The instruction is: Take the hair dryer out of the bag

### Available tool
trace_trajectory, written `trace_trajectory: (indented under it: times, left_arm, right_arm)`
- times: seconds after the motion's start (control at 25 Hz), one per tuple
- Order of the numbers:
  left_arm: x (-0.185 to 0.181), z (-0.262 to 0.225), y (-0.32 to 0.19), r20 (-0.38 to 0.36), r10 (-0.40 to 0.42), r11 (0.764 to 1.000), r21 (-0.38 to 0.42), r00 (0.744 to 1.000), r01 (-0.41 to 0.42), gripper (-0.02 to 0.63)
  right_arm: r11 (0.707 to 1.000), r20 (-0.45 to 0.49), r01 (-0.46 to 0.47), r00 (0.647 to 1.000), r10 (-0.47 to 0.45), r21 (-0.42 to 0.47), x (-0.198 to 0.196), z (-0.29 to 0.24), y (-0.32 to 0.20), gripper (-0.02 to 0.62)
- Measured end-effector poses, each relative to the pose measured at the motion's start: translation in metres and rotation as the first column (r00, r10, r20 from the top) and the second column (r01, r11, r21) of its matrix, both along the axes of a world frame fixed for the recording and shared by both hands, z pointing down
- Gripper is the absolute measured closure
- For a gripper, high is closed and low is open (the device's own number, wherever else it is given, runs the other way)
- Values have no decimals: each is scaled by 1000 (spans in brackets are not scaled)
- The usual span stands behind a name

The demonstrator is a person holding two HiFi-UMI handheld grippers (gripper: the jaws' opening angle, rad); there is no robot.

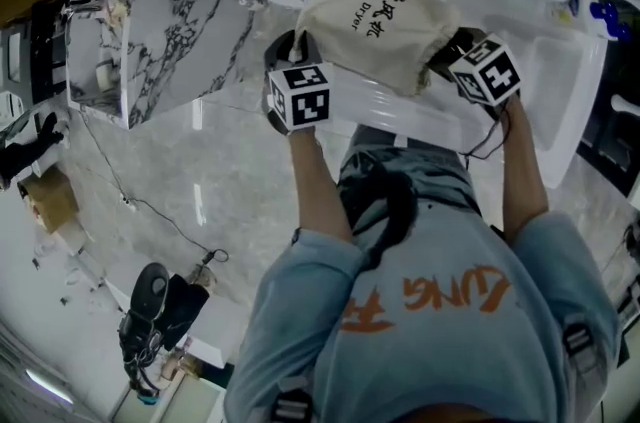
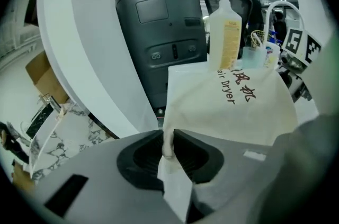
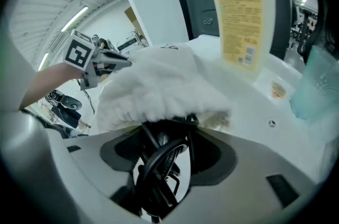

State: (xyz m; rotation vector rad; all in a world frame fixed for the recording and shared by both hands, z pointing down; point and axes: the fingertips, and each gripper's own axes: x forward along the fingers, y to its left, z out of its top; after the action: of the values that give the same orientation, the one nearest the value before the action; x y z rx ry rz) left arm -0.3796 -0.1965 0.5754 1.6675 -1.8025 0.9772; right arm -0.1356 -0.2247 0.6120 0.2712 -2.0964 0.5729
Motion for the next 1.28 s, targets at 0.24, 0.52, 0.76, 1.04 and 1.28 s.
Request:
trace_trajectory:
  times: [0.24,0.52,0.76,1.04,1.28]
  left_arm:
    - [-2,-20,8,25,-171,981,95,985,168,577]
    - [-8,-28,28,27,-357,924,154,934,349,584]
    - [-3,-34,44,50,-444,886,171,895,430,586]
    - [0,-38,67,48,-538,828,216,841,517,588]
    - [11,-65,70,16,-545,793,333,838,509,448]
  right_arm:
    - [999,37,43,998,-44,21,30,-19,12,331]
    - [998,26,55,998,-56,42,75,-27,19,331]
    - [997,10,50,999,-51,52,114,-35,27,331]
    - [994,-11,-87,996,88,63,178,-35,24,331]
    - [983,-74,-171,982,176,64,213,-15,18,331]
